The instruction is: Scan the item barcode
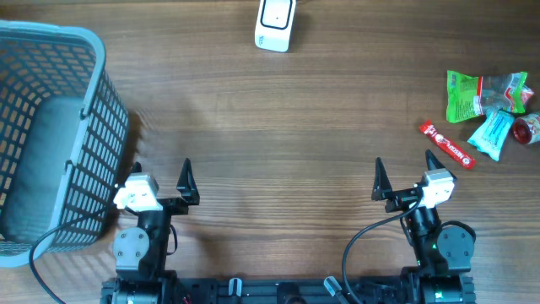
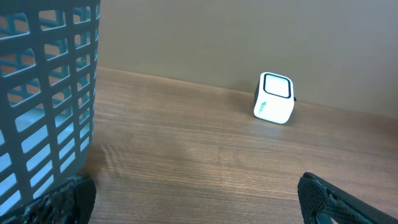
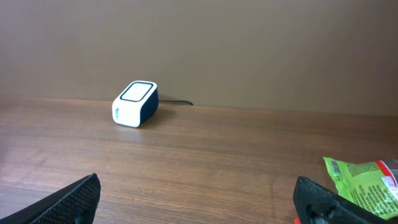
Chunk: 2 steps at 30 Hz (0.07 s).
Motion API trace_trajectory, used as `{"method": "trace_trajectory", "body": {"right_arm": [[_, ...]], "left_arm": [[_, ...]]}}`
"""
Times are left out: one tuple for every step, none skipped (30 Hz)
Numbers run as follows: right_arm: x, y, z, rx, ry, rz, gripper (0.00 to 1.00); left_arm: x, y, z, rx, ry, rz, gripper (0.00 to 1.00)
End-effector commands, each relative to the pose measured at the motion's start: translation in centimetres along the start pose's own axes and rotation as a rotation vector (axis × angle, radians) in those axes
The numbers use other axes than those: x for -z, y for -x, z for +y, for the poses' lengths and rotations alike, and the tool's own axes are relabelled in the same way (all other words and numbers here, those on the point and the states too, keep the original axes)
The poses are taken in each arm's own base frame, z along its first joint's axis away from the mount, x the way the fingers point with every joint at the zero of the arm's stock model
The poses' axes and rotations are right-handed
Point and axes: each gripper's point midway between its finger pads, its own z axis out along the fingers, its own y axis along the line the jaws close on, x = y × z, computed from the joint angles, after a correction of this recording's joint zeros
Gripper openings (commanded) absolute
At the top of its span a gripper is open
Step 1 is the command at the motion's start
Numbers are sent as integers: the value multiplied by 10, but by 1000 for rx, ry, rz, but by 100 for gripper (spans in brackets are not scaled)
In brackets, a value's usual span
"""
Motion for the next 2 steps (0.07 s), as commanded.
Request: {"method": "trace_trajectory", "body": {"right_arm": [[1,3,-2,-17,-13,-13,100],[1,3,-2,-17,-13,-13,100]], "left_arm": [[-1,-4,0,9,-6,1,100],[-1,-4,0,9,-6,1,100]]}}
